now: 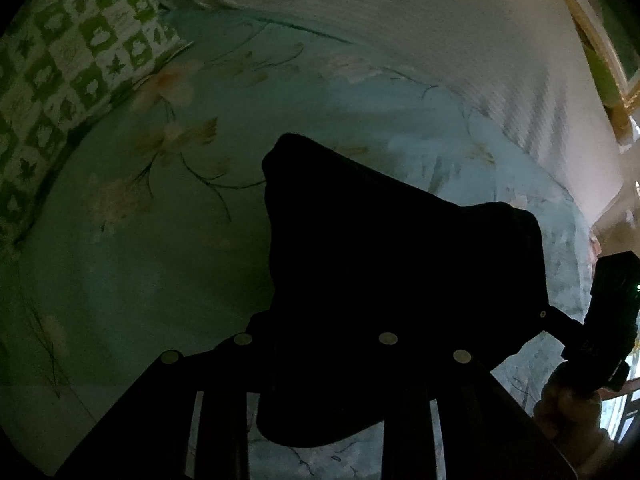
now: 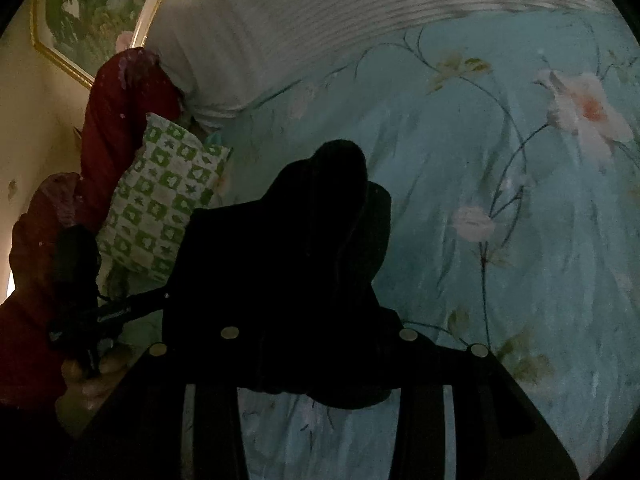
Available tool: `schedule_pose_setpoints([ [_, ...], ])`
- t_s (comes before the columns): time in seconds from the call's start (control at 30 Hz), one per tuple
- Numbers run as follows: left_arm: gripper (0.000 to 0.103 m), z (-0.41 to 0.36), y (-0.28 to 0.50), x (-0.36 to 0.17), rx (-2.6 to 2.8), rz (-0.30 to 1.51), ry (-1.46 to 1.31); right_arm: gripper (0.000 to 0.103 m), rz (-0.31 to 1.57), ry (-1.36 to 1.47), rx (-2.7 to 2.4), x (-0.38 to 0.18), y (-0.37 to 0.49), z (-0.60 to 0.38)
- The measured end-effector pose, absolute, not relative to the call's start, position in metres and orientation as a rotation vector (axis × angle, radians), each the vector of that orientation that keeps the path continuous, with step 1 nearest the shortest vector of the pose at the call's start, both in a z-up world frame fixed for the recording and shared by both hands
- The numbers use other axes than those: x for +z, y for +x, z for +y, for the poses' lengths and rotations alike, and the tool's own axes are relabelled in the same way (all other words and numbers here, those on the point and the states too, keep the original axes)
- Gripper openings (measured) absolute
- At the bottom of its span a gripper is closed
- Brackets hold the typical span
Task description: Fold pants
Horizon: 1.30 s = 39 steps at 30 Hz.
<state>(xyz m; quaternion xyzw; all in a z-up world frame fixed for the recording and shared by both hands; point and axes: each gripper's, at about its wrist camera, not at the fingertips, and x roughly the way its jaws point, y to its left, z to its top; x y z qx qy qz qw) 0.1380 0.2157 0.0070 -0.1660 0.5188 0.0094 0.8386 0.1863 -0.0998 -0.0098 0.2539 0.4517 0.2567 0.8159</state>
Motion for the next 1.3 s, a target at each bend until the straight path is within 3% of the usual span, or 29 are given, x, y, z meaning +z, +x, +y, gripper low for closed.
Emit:
schedule_pose_setpoints([
  [0.4,0.026,0.215,0.142,-0.010,0.032,1.123,-0.343,0.040,1.016,0.546,0.550,-0.028,0.196,-0.100],
  [0.63,0.032,0.219,0.143,-0.023,0.017,1.139,-0.361,0.045,1.046,0.550,0.548,-0.039,0.199,-0.103],
  [1.07,0.054,0.219,0.141,-0.024,0.041,1.132,-0.338,0.053,1.030,0.503,0.493,-0.032,0.189,-0.107],
  [1.3,0.069,0.213,0.131,-0.022,0.112,1.117,-0.302,0.067,0.997,0.503,0.453,-0.028,0.179,-0.112],
])
